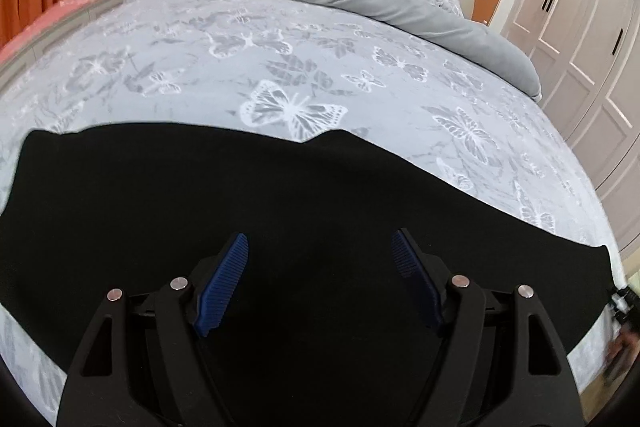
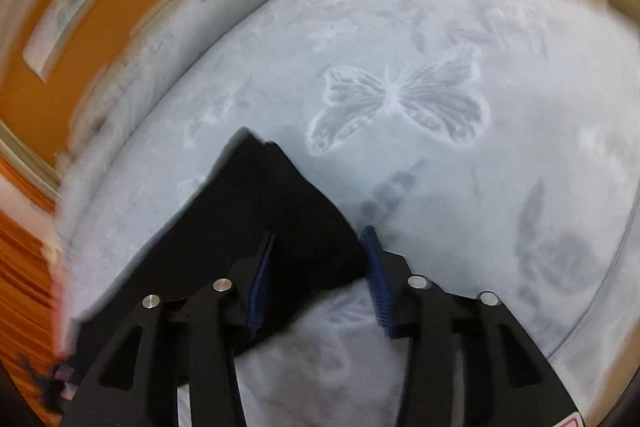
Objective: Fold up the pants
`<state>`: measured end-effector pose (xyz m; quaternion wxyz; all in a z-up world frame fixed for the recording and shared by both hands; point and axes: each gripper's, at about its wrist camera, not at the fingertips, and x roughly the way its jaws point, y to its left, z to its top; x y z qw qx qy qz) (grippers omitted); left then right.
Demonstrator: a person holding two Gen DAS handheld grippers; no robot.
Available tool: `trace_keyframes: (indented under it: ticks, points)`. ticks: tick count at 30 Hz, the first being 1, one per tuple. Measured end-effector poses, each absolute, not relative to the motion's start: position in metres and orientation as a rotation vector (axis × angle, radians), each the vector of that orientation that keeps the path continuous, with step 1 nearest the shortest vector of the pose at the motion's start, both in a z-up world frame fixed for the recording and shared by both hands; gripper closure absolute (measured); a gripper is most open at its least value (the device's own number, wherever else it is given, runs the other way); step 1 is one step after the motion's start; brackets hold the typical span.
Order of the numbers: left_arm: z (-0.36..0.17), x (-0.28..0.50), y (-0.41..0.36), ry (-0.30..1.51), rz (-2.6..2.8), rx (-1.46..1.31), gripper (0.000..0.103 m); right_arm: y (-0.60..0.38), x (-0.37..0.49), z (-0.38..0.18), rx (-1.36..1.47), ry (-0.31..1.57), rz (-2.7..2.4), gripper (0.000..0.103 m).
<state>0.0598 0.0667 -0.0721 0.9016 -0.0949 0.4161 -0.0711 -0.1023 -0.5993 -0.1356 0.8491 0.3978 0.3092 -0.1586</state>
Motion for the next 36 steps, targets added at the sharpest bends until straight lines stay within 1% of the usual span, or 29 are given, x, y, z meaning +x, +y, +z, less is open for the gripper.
trace_keyframes:
  ticks: [2, 4, 6, 7, 8, 9, 10, 12, 15, 18, 19, 21, 25, 28, 32, 33, 35, 36]
  points:
    - [-0.075, 0.061, 0.066, 0.875, -0.155, -0.203, 0.03, -0.603, -0.11, -0.134, 0.905, 0.638, -0.325, 0.057]
    - [-0.075, 0.06, 0.064, 0.877, -0.158, -0.197, 0.03, -0.602, -0.111, -0.13, 0.947, 0.608, -0.298, 0.035]
    - [-0.074, 0.059, 0.063, 0.87, -0.164, -0.195, 0.03, -0.601, -0.109, -0.129, 0.964, 0.598, -0.309, 0.03]
    - [-0.073, 0.058, 0.063, 0.868, -0.164, -0.195, 0.03, -0.597, -0.099, -0.13, 0.954, 0.605, -0.323, 0.03]
    - [-0.073, 0.058, 0.064, 0.866, -0.163, -0.199, 0.03, -0.598, -0.093, -0.13, 0.941, 0.61, -0.333, 0.034]
    - [-0.073, 0.058, 0.065, 0.868, -0.164, -0.205, 0.03, -0.595, -0.089, -0.13, 0.921, 0.613, -0.334, 0.065]
    - [-0.072, 0.058, 0.066, 0.87, -0.167, -0.213, 0.03, -0.592, -0.081, -0.131, 0.912, 0.625, -0.329, 0.082]
    - [-0.072, 0.059, 0.07, 0.876, -0.173, -0.231, 0.03, -0.584, -0.078, -0.123, 0.914, 0.595, -0.339, 0.083]
    - [-0.069, 0.06, 0.079, 0.885, -0.186, -0.28, 0.03, -0.538, -0.062, -0.078, 0.767, 0.573, -0.253, 0.083]
    - [-0.066, 0.061, 0.089, 0.894, -0.203, -0.339, 0.03, -0.472, -0.034, -0.035, 0.614, 0.6, -0.094, 0.083]
    - [-0.065, 0.06, 0.091, 0.894, -0.204, -0.35, 0.03, -0.436, -0.021, -0.023, 0.555, 0.624, -0.013, 0.083]
    - [-0.06, 0.057, 0.099, 0.88, -0.202, -0.368, 0.03, -0.378, -0.002, -0.014, 0.468, 0.668, 0.098, 0.083]
    - [-0.047, 0.05, 0.115, 0.837, -0.19, -0.365, 0.03, -0.274, 0.026, -0.023, 0.358, 0.745, 0.282, 0.083]
    - [-0.042, 0.046, 0.133, 0.824, -0.166, -0.353, 0.03, -0.206, 0.039, -0.048, 0.309, 0.822, 0.388, 0.083]
    - [-0.04, 0.041, 0.172, 0.825, -0.137, -0.405, 0.03, -0.142, 0.051, -0.085, 0.189, 0.94, 0.433, 0.082]
    - [-0.039, 0.04, 0.181, 0.824, -0.131, -0.417, 0.03, -0.13, 0.052, -0.093, 0.121, 0.971, 0.424, 0.079]
    - [-0.04, 0.038, 0.198, 0.823, -0.119, -0.442, 0.03, -0.122, 0.052, -0.101, 0.07, 0.983, 0.421, 0.073]
    - [-0.04, 0.037, 0.205, 0.825, -0.112, -0.444, 0.03, -0.117, 0.046, -0.098, 0.058, 0.967, 0.428, 0.066]
